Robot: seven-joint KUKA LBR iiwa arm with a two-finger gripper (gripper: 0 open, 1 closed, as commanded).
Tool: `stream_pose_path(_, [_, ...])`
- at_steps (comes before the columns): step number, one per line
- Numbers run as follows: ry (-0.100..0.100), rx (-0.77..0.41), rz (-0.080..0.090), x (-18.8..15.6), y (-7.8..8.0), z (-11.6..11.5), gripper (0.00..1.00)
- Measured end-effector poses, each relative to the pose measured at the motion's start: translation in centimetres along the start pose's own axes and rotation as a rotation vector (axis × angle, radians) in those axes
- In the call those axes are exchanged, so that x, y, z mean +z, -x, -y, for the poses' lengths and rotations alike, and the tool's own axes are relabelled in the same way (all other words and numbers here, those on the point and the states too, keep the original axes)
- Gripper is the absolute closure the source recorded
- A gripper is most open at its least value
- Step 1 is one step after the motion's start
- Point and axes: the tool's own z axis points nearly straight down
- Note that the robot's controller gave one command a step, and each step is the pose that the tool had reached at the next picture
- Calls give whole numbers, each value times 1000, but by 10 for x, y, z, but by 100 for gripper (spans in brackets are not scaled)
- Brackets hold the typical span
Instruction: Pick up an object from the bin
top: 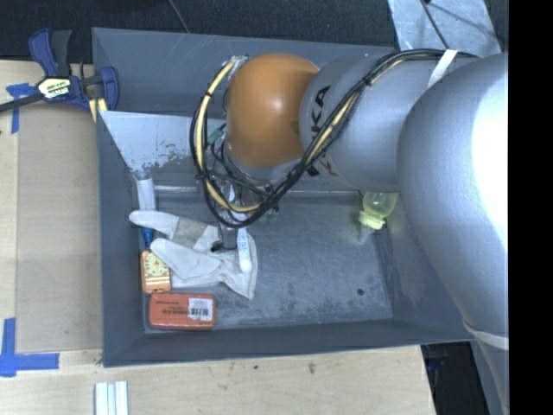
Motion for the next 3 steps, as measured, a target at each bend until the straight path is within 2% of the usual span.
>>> stream_pose_path(1, [0, 51, 4, -7, 15, -39, 0])
stream_pose_path(2, [0, -108, -1, 49, 17, -49, 0])
stream_pose_path(3, [-8, 298, -3, 46, 27, -66, 100])
